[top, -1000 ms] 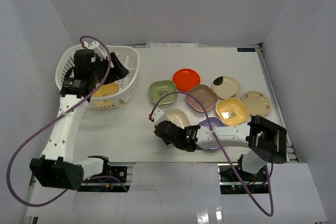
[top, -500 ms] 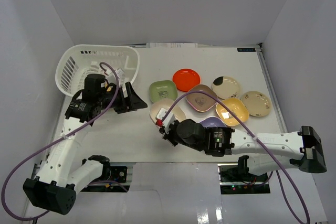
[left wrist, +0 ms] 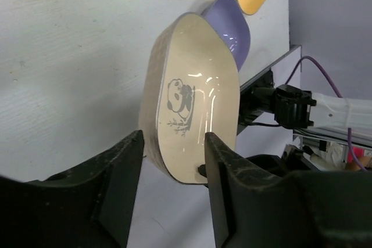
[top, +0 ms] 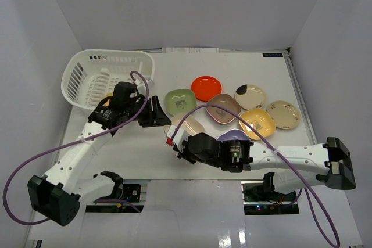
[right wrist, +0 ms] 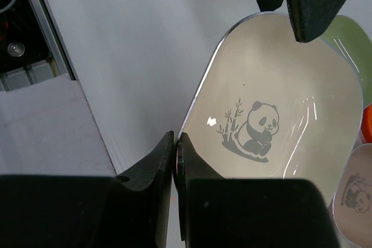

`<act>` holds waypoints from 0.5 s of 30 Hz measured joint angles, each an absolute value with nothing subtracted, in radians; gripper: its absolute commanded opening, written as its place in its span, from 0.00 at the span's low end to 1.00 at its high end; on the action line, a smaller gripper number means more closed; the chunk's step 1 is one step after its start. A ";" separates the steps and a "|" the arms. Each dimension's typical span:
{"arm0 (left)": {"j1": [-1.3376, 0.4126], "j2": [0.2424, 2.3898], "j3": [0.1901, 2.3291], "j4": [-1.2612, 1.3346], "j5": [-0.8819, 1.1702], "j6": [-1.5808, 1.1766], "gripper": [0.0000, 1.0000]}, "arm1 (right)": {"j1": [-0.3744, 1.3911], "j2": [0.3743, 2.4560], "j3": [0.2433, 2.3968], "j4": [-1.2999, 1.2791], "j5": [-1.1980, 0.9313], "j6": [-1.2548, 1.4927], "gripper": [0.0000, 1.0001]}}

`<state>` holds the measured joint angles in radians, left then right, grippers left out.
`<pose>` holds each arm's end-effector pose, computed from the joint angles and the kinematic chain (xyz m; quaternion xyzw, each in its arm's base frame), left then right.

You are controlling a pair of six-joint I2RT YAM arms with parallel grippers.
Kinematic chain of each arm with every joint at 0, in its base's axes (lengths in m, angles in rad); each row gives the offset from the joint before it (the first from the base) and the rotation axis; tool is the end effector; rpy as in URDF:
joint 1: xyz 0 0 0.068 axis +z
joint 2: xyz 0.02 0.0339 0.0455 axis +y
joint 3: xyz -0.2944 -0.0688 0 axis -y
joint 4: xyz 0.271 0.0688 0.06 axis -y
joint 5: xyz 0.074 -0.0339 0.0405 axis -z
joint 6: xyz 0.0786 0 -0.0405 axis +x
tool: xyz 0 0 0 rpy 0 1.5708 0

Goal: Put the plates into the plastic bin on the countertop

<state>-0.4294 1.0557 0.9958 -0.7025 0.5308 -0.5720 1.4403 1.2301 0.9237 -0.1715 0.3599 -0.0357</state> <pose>0.2122 -0.1409 0.3154 0.0397 0.8923 -0.3937 0.2172 0.0703 0.3227 0.2986 -0.4967 0.6845 0.2135 0.4891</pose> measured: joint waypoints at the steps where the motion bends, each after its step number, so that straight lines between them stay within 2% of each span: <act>1: -0.435 1.069 0.995 -0.705 0.514 -0.567 0.50 | 1.440 1.233 0.926 -0.174 0.363 -0.038 0.08; 3: -0.447 1.094 0.995 -0.705 0.492 -0.558 0.48 | 1.440 1.235 0.928 -0.176 0.368 -0.042 0.08; 6: -0.470 1.127 0.995 -0.706 0.451 -0.539 0.52 | 1.440 1.235 0.928 -0.178 0.381 -0.050 0.08; 13: -0.507 1.160 0.997 -0.702 0.402 -0.527 0.18 | 1.441 1.234 0.928 -0.187 0.398 -0.060 0.08; 14: -0.511 1.162 0.997 -0.702 0.395 -0.524 0.08 | 1.441 1.232 0.928 -0.187 0.399 -0.061 0.11; 15: -0.514 1.164 0.997 -0.705 0.382 -0.517 0.06 | 1.441 1.230 0.928 -0.184 0.402 -0.064 0.15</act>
<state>-0.5144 1.1641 0.9966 -0.7048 0.3824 -0.5175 1.4406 1.2297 0.9276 -0.1837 0.4015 -0.0643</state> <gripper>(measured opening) 0.143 0.108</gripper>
